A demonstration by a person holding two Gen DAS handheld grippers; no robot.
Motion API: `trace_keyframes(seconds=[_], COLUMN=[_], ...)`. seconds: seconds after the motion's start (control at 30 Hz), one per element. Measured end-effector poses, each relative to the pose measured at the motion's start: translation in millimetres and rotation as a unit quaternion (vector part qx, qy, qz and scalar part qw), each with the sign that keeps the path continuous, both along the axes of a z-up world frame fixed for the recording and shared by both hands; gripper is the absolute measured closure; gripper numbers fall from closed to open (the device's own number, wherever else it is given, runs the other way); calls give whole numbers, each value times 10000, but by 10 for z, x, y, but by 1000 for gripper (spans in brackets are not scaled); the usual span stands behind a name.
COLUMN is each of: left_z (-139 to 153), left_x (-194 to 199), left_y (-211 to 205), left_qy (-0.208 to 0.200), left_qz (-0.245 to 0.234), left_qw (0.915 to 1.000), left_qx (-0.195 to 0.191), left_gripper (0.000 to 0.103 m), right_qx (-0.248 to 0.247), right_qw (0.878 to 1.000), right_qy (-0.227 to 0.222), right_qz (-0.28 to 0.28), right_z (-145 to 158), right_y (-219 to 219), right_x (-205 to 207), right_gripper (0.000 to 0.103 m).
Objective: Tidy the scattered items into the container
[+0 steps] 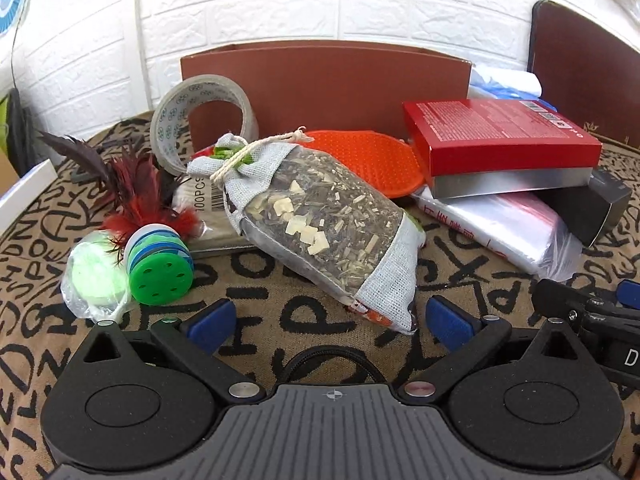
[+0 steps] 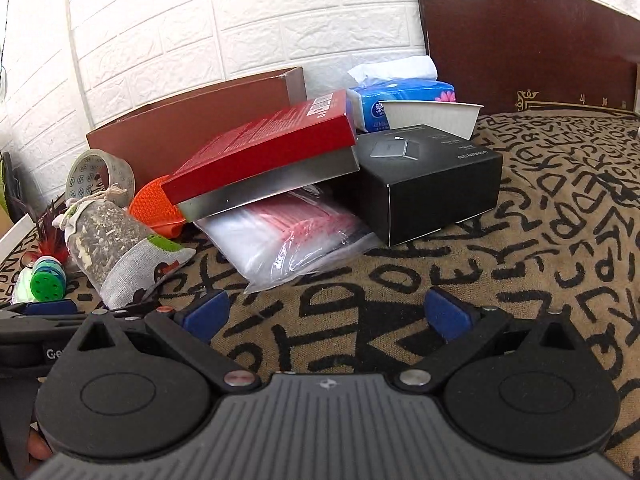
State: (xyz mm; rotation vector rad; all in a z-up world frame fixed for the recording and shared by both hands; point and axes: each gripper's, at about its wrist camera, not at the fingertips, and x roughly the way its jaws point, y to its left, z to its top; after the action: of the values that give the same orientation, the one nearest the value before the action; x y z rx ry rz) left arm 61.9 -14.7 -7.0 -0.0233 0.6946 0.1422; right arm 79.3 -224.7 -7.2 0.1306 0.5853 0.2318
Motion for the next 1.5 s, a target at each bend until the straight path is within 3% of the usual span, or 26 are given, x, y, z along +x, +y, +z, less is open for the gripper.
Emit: trace_keyframes(seconds=[0.23,0.47,0.83,1.5], left_z=[2,-12,0,-34], left_x=[-4,-19,17,10], left_y=[-7,11,12,24], left_qy=[-10,-77,54,-142], left_qz=[9,-19,-55,-90], left_qw=[10000,10000,10000,9998], left_qx=[-3,-47,-63,-107], left_gripper=[0,0,0,0], right_qx=[57,598,288,59], right_qw=[10000,9973,9984,9987], right_qy=[-7,-91,-79,-33], right_qz=[-2,-419,-485,-497], right_z=[5,-1,11,-3], right_y=[-14,-211,-161,-107], right_x=[-2,-32,-38,-27], right_gripper=[0,0,0,0])
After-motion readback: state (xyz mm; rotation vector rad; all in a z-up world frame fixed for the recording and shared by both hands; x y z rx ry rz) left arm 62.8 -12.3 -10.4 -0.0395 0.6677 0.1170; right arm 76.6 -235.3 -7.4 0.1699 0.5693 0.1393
